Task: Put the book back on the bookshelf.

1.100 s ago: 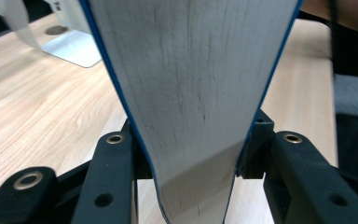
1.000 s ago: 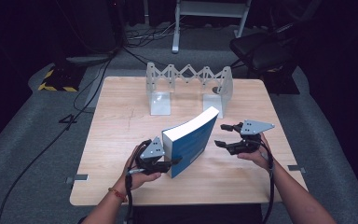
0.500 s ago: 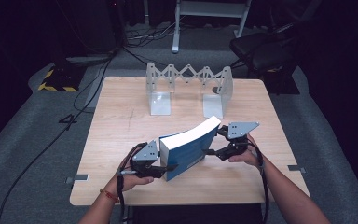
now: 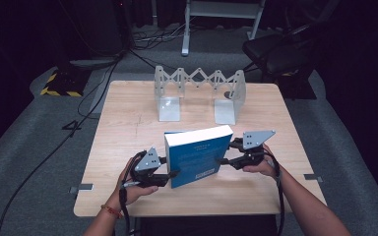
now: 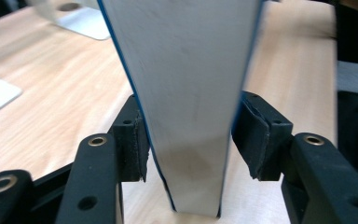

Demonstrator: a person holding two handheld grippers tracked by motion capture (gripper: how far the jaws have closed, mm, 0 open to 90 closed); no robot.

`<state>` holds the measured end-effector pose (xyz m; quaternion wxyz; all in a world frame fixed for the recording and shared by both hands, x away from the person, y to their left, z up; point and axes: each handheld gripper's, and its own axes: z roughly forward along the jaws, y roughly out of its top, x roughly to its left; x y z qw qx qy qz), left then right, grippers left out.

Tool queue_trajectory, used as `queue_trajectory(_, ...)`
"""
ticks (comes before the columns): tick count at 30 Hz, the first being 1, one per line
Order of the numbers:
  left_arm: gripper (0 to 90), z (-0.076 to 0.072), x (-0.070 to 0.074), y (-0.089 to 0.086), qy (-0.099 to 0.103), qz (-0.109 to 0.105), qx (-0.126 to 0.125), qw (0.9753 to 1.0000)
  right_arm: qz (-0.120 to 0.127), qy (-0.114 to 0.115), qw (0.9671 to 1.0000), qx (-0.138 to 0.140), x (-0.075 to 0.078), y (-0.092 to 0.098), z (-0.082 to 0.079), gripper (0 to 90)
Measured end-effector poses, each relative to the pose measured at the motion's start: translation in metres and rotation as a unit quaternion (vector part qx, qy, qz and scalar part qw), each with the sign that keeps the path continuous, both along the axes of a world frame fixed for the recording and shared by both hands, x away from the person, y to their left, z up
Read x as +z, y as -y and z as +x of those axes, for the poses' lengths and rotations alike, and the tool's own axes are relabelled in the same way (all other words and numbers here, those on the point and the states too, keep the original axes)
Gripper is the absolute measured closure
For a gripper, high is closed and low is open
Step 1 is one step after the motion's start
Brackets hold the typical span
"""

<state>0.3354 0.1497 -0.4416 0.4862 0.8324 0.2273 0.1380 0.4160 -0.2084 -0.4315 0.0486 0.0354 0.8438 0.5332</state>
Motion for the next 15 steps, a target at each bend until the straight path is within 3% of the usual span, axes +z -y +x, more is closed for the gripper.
queue_trajectory(2,46.6,0.001,-0.001,0.000,0.003,-0.003,0.003,1.0000,-0.004,0.003,0.9999,0.011,0.001,0.003,-0.006,55.9)
queue_trajectory(6,41.8,0.001,0.001,0.009,0.018,0.018,0.014,0.9996,-0.015,0.012,0.9995,0.024,0.004,0.007,-0.018,59.4)
queue_trajectory(9,40.3,0.003,0.001,0.010,0.022,0.020,0.018,0.9994,-0.021,0.021,0.9988,0.040,0.006,0.010,-0.026,61.1)
queue_trajectory(12,38.4,0.005,0.000,0.016,0.034,0.019,0.059,0.9975,-0.029,0.040,0.9979,0.042,0.006,0.010,-0.037,59.0)
queue_trajectory(14,38.9,0.007,0.000,0.019,0.039,0.020,0.065,0.9969,-0.024,0.036,0.9984,0.037,0.004,0.008,-0.038,57.3)
queue_trajectory(15,44.2,0.007,0.000,0.019,0.039,0.020,0.065,0.9969,-0.024,0.036,0.9984,0.037,0.004,0.008,-0.038,57.3)
